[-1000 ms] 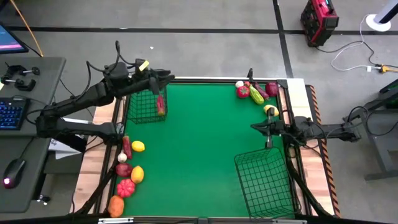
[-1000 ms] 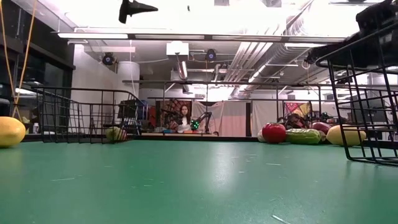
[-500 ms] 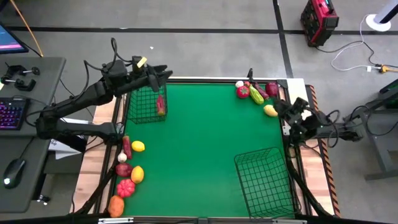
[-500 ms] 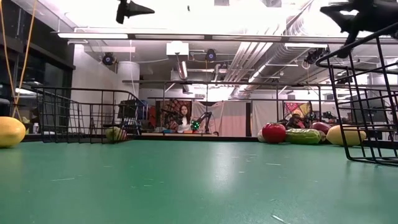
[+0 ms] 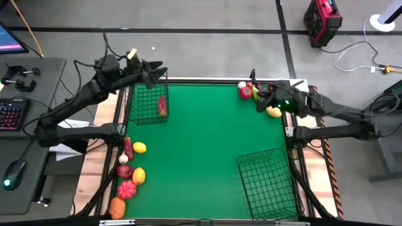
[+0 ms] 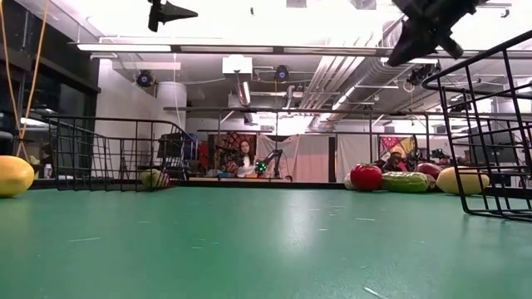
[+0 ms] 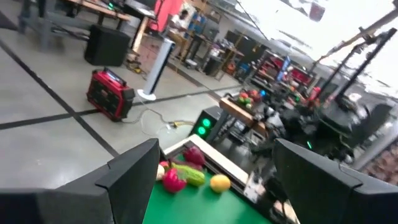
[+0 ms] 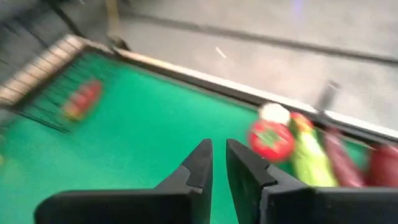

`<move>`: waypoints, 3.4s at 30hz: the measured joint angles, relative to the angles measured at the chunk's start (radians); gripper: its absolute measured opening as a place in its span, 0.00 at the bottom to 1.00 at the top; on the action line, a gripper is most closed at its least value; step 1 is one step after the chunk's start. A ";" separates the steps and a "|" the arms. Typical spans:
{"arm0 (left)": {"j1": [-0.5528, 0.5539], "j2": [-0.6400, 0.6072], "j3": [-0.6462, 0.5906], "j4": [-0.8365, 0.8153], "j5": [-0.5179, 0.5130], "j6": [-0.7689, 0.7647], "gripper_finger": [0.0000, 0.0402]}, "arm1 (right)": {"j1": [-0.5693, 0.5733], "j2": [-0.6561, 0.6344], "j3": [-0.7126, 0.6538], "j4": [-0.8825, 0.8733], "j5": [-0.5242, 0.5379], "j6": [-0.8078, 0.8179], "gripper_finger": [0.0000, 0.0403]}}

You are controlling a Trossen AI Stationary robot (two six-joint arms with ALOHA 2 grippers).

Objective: Sort produce into baskets
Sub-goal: Put the top yellow lemon into the bottom black wire basket

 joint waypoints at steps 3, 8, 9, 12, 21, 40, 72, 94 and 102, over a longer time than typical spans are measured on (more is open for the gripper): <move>0.012 -0.032 0.000 -0.063 0.018 0.032 0.75 | -0.093 0.123 0.127 -0.250 -0.103 -0.004 0.15; 0.023 -0.077 0.000 -0.148 0.018 0.092 0.75 | -0.237 0.294 0.193 -0.484 -0.305 -0.105 0.34; 0.024 -0.084 0.000 -0.157 0.018 0.104 0.75 | -0.259 0.325 0.186 -0.504 -0.332 -0.135 0.39; 0.024 -0.099 0.000 -0.188 0.019 0.134 0.75 | -0.314 0.410 0.149 -0.560 -0.357 -0.193 0.55; 0.024 -0.105 0.000 -0.275 0.019 0.141 0.75 | -0.420 0.606 0.052 -0.564 -0.365 -0.376 0.79; 0.022 -0.101 0.000 -0.297 0.008 0.044 0.75 | -0.573 0.824 0.007 -0.422 -0.246 -0.557 0.80; 0.019 -0.033 0.000 -0.293 0.021 -0.005 0.75 | -0.567 0.845 0.008 -0.360 -0.313 -0.497 0.67; -0.100 -0.034 0.000 -0.030 0.179 -0.039 0.75 | -0.512 0.845 0.001 -0.315 -0.422 -0.410 0.67; -0.131 -0.034 0.000 -0.035 0.179 -0.039 0.75 | -0.510 0.845 -0.015 -0.285 -0.429 -0.363 0.67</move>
